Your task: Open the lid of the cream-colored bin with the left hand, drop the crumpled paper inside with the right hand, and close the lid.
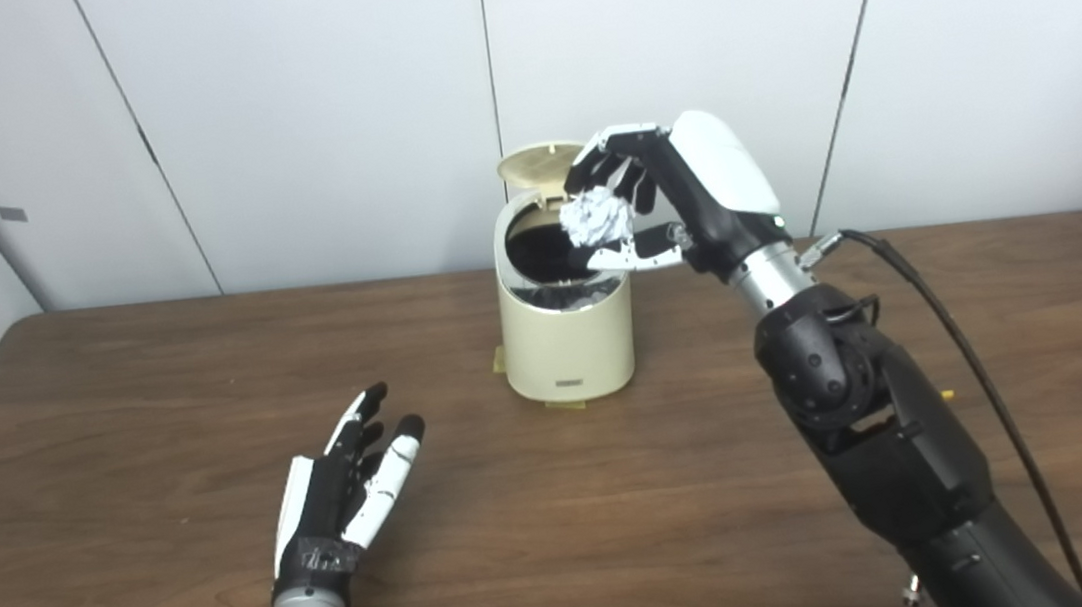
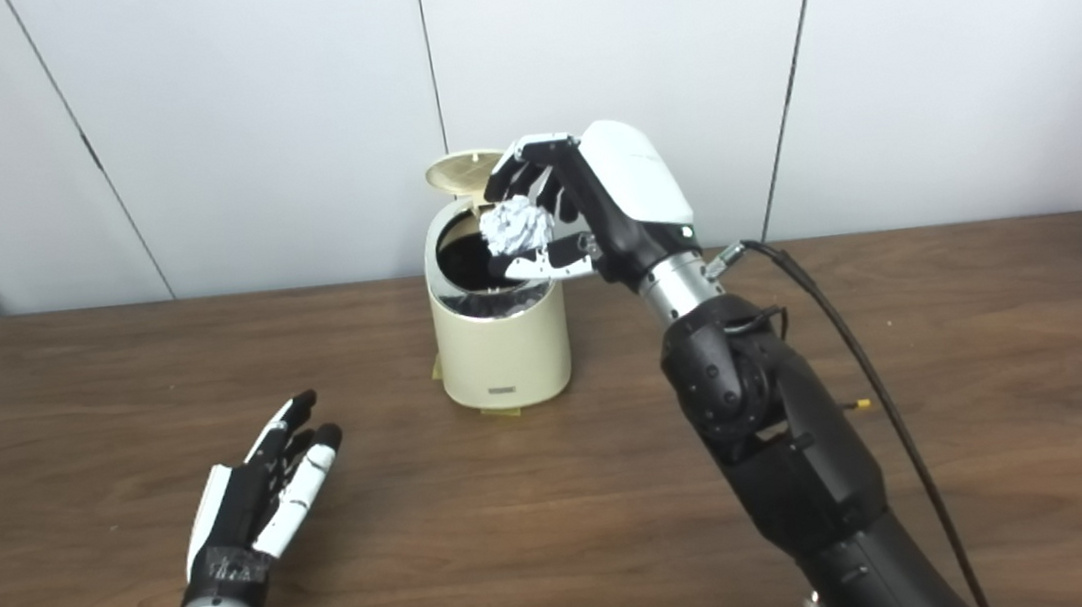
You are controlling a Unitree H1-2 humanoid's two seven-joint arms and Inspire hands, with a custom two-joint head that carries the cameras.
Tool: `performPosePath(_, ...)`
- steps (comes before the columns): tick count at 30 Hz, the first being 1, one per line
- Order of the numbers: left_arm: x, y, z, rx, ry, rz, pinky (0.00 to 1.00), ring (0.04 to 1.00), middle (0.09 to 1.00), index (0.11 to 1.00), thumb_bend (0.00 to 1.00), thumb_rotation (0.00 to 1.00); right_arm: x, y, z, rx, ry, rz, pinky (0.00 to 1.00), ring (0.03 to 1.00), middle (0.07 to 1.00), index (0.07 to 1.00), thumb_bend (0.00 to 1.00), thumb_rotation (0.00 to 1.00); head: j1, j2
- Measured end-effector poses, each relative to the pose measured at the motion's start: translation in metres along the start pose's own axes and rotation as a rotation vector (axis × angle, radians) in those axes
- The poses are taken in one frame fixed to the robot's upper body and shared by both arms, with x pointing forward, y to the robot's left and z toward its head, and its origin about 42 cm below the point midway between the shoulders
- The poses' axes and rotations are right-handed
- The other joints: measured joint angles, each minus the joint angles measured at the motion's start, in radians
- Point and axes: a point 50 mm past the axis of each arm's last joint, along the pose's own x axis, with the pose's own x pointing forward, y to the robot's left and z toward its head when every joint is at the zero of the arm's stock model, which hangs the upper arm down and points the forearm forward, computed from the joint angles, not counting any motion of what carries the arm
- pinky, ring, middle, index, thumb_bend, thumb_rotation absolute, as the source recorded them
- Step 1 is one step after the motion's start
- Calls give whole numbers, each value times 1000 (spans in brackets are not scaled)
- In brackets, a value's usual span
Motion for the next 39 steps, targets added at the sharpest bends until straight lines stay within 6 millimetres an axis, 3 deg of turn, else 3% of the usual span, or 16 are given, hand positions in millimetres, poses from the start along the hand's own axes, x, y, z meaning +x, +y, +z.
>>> performPosePath(6, 0, -1, 0, -3, 0, 4, 891, 945, 974, 970, 641, 742, 20, 10, 7, 34, 0, -19, 311, 384, 497, 531, 493, 0, 6, -11)
performPosePath(16, -1, -4, 0, -5, 3, 6, 925, 958, 971, 969, 649, 742, 30, 36, -7, 35, 60, -17, 308, 380, 491, 537, 492, 0, 8, -18)
performPosePath(23, -2, -4, -1, -4, 3, 4, 920, 954, 967, 969, 657, 740, 35, 41, 2, 59, 52, -16, 312, 387, 497, 534, 493, 0, 6, -14)
performPosePath(39, -5, -4, -1, -1, 1, 3, 905, 946, 959, 963, 643, 749, 34, 40, -3, 29, 62, 8, 363, 417, 511, 528, 499, 0, -3, 9)
